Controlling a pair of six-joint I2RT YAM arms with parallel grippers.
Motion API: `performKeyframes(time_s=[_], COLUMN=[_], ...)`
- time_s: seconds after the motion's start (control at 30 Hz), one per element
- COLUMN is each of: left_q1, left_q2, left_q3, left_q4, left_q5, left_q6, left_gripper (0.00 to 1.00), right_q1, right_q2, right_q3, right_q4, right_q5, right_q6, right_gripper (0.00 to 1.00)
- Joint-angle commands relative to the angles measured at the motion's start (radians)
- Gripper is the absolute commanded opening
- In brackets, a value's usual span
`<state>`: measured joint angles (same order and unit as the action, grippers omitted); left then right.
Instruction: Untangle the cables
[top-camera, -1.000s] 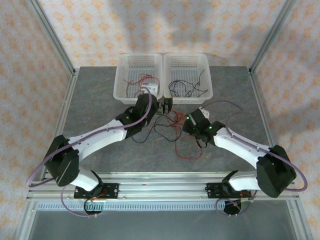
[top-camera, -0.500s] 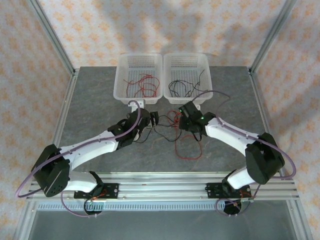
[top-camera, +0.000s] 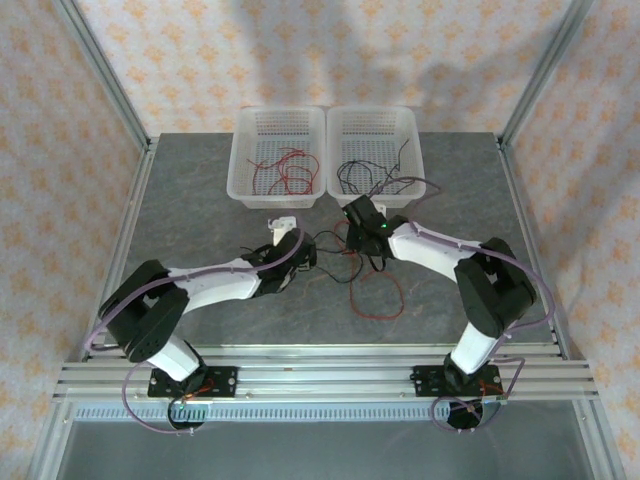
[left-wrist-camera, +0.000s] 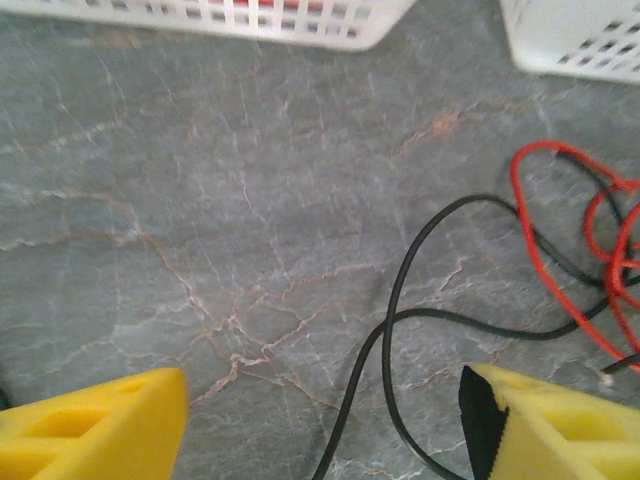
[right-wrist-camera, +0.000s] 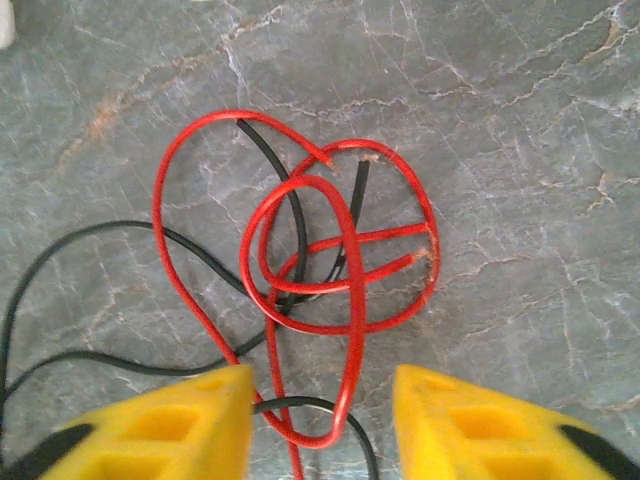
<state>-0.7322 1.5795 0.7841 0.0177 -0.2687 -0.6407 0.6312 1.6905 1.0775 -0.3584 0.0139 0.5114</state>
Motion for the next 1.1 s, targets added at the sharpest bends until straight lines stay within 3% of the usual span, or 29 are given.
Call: performKeyframes(time_s=[0.0, 0.1, 0.2, 0.6, 1.07], left_q1=[0.007, 0.008, 0.008, 0.019, 0.019], left_q2=[0.064, 0.123, 0.152, 0.137, 0.179], left_q3=[-0.002, 0.006, 0.009, -0.029, -0.03], left_q4=[0.063, 0.077, 0.082, 0.076, 0.08], left_q5=[0.016, 0.021, 0.021, -0.007, -0.012], left_q6=[-0.028, -0.036, -0.043, -0.051, -0.051], left_gripper=[0.72, 0.69, 0.68, 0.68, 0.64], right_q1=[-0.004, -0.004, -0.004, -0.005, -0.004], right_q2=[0.005, -0.005, -0.02, -0.172, -0.396], right_q3=[0.025, 0.025, 0.03, 0.076, 0.318], right_q4=[0.004, -0.007, -0.017, -0.052, -0.162], right_q5=[0.047, 0.063, 0.077, 0.047, 0.036], right_q6=[0.012, 0.008, 0.002, -0.022, -0.094], right_gripper=[0.29, 0.09, 0.0, 0.0, 0.0])
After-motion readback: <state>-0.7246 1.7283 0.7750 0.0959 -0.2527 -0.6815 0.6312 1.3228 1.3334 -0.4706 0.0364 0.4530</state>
